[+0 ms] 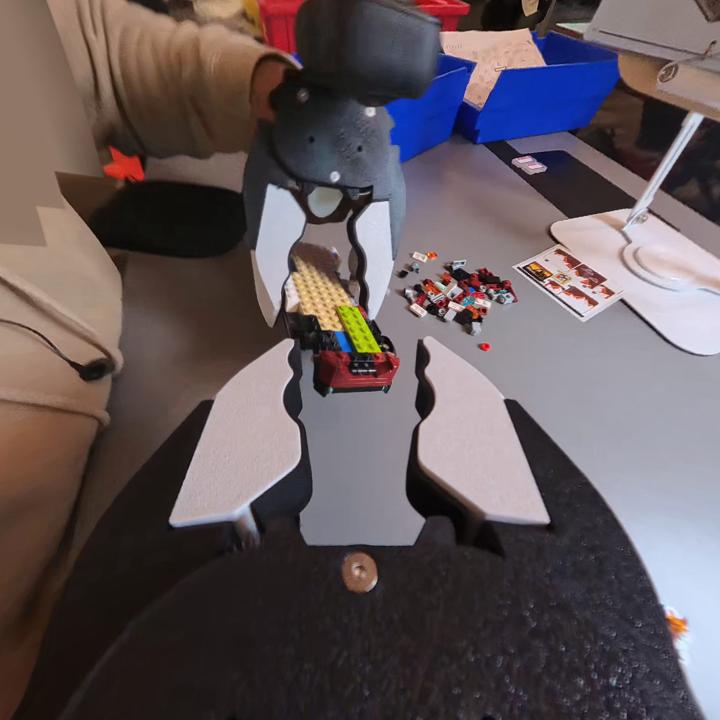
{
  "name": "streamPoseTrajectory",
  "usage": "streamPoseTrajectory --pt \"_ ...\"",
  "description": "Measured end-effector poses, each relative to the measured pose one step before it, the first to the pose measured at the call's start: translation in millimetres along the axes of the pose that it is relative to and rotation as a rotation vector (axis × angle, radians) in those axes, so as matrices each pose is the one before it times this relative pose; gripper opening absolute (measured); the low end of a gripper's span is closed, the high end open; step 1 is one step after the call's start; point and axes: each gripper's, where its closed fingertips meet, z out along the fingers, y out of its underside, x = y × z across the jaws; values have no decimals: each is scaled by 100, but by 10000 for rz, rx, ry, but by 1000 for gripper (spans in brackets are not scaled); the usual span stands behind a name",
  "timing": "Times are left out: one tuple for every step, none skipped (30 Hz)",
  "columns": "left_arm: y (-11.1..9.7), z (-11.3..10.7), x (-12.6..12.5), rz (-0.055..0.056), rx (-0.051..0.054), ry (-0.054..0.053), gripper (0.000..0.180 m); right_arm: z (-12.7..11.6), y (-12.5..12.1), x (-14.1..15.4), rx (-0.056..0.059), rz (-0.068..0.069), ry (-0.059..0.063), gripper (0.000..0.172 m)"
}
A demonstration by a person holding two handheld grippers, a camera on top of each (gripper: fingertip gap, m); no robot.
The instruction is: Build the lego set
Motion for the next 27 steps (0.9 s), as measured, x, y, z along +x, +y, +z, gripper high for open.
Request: streamPoseTrajectory --pt "-171 137 179 -410 1 537 72 69 447 -225 -235 -437 166 57" --pt "-180 107 160 -378 -9 475 72 119 500 -233 -254 -356 146 58" --pt "-213 79 62 -227 4 313 72 126 484 -296 -234 -271 80 59" --pt "-162 69 -37 -106 -20 155 72 124 435 -306 -190 -183 30 60" --pt "-69 49 -32 -52 -87 97 72 99 384 -241 -168 -123 21 60" --pt "-94 62 -15 23 -62 56 72 48 270 -201 -85 -82 8 60" --pt "-114 57 -28 14 -41 25 72 26 166 -109 -19 -31 19 60" --pt "-62 75 34 -21 -67 76 72 27 154 -9 -39 -25 37 60" --pt "-88 98 48 -9 -46 78 72 31 199 106 -75 -74 83 60" --pt "-94 101 21 -11 -31 72 72 32 141 181 -70 -130 125 60" --pt "-123 104 -50 -39 -9 36 72 36 70 154 -43 -171 100 60" --pt "-90 80 74 -63 -32 156 72 67 18 70 -44 -185 50 59" --pt "-63 66 112 -81 -44 201 72 89 -10 15 -57 -236 35 59" --pt "-92 56 29 -137 -33 163 72 115 -49 -47 -68 -327 15 58" --pt "-75 46 81 -146 -52 218 72 131 -77 -148 -93 -396 -27 58" --pt "-114 16 138 -175 -17 258 72 139 -120 -136 -106 -404 0 58" --pt "-135 -21 104 -202 -15 241 72 154 -152 -150 -94 -414 3 58" --pt "-116 -40 96 -204 -29 214 72 197 -105 -144 -142 -420 18 58" --pt "-36 -48 149 -176 -70 225 72 273 83 -143 -272 -443 14 57" --pt "-44 -35 30 -152 -65 109 72 326 211 -126 -363 -491 29 57" --pt "-58 -11 -25 -114 -48 34 72 346 160 -49 -316 -521 86 57" --pt "-55 19 -33 -88 -48 2 72 369 62 6 -261 -482 106 57" --pt "-26 56 -10 -73 -69 6 72 377 4 -71 -240 -388 23 56" --pt "-41 89 -12 -60 -60 -22 72 392 -41 -147 -237 -286 -69 54" --pt "-70 86 -5 -47 -44 -43 72 385 5 16 -265 -222 33 53" --pt "-52 80 65 -44 -52 -27 72 385 100 17 -298 -239 27 52" --pt "-95 59 116 -27 -6 -13 72 342 178 -58 -300 -218 -24 52"
